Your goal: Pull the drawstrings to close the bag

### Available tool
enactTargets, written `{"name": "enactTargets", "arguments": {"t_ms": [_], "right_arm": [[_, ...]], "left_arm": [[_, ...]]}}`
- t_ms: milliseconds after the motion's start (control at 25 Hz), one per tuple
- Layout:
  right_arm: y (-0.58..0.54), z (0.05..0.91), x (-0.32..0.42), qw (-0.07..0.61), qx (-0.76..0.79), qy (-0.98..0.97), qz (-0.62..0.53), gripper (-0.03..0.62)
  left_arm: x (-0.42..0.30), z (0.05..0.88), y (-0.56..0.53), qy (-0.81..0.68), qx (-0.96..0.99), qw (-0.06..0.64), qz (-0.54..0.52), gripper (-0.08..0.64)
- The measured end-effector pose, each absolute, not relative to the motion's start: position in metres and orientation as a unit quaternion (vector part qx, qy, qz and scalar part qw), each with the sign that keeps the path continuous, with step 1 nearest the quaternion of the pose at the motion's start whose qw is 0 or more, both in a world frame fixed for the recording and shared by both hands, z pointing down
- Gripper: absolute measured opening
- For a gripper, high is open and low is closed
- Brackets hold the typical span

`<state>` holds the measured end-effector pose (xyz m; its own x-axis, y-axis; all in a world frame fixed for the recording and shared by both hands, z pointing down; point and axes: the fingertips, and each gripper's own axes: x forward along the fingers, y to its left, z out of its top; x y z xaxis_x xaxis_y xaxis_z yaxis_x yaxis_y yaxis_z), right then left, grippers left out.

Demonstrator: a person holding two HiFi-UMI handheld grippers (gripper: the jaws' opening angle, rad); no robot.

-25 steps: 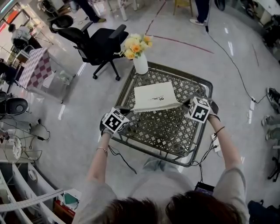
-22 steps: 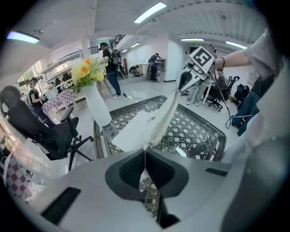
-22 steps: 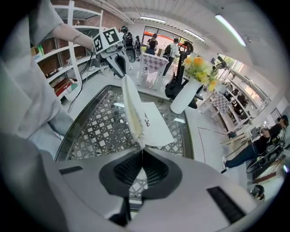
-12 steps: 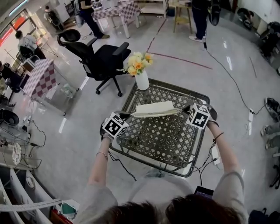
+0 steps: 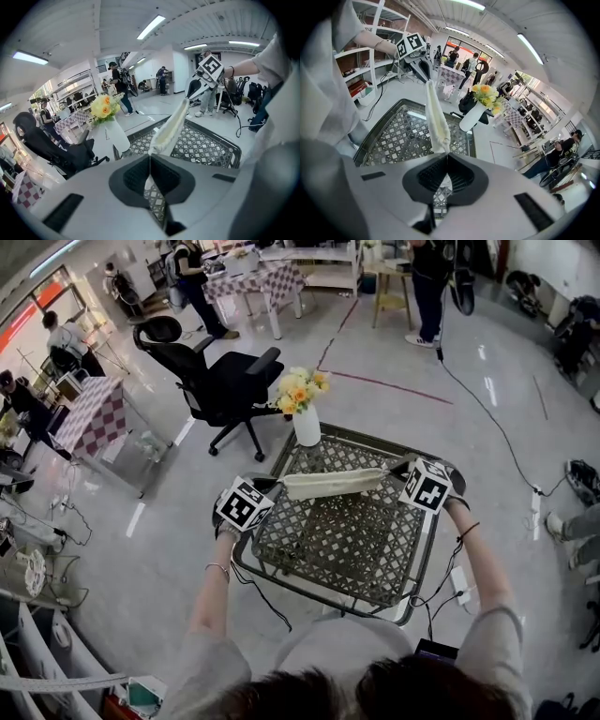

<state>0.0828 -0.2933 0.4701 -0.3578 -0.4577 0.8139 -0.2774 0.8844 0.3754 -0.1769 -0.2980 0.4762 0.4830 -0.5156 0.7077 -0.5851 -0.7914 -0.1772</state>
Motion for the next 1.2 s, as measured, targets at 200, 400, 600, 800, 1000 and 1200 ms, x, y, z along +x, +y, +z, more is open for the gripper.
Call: {"name": "enactTargets", "arguments": {"t_ms": [200,400,600,800,1000,1200], "right_arm": [[-0.295,0.452,0.078,0.503,0.242,-0.824,-0.100,0.022],[-0.298,0.432,0.076,0.483,0.260,-0.829,-0.111,0.023],[-0.299,0.415,0.075,0.471,0.273,-0.829,-0.126,0.022],[-0.303,0.401,0.075,0.448,0.295,-0.835,-0.124,0.023],[-0.306,0.384,0.074,0.423,0.322,-0.837,-0.130,0.023],[-0.312,0.367,0.078,0.400,0.360,-0.831,-0.141,0.021]], "left_arm": [[-0.182,0.458,-0.300,-0.336,0.860,0.028,0.384,0.028],[-0.184,0.438,-0.305,-0.354,0.860,0.016,0.366,0.028],[-0.186,0.418,-0.305,-0.365,0.861,-0.003,0.355,0.028],[-0.188,0.402,-0.308,-0.380,0.859,-0.015,0.344,0.028],[-0.191,0.388,-0.311,-0.406,0.854,-0.023,0.326,0.028],[-0.193,0.373,-0.315,-0.431,0.849,-0.028,0.304,0.028]]}}
